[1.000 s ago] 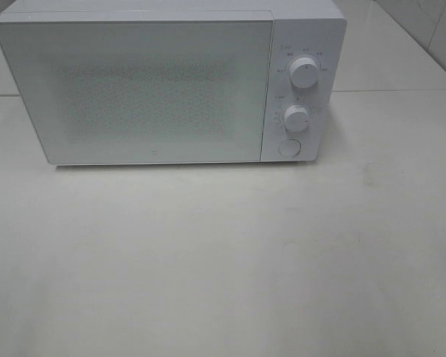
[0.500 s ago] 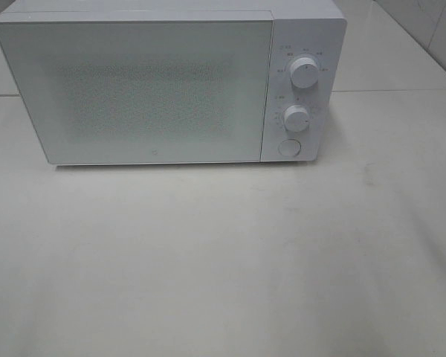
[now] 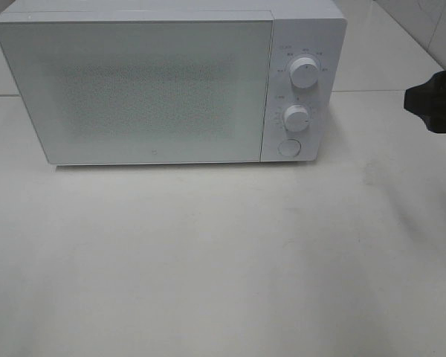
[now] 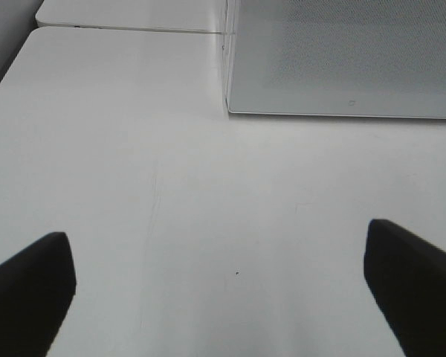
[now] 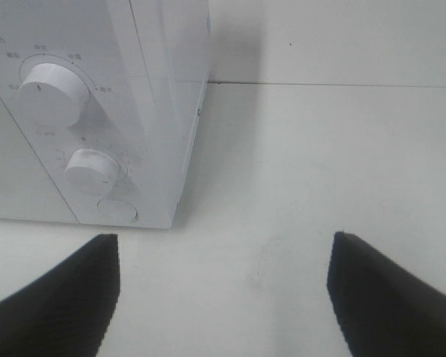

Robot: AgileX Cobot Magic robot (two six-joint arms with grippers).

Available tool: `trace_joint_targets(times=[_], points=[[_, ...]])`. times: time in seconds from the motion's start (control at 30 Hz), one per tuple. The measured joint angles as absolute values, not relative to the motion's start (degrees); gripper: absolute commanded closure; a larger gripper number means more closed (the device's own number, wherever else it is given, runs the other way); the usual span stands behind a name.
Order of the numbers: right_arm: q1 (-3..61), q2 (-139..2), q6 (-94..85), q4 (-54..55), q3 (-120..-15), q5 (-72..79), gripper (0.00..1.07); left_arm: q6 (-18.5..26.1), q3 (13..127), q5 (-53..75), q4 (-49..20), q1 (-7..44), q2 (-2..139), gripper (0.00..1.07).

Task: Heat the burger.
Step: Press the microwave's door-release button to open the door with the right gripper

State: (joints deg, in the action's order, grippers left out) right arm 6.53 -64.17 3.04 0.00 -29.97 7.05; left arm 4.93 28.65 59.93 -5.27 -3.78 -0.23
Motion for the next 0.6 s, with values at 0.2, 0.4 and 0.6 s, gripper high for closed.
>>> trace_joint_targets(times=[0.2,0.4,0.6], points=[[6.5,-69.3,3.0,0.3,-29.5,16.9,0.31,4.9,28.6,59.9,-5.3,-3.8,-0.2,0.09],[10.1,-72.1,0.0,4.5,-24.0,32.4,0.31,4.9,28.6,59.9,-5.3,-3.8,-0.2,0.09],[18.0,-76.6,-10.2,16.6,-19.0,45.0,0.31,4.9,28.6,59.9,-5.3,-3.8,-0.2,0.09]])
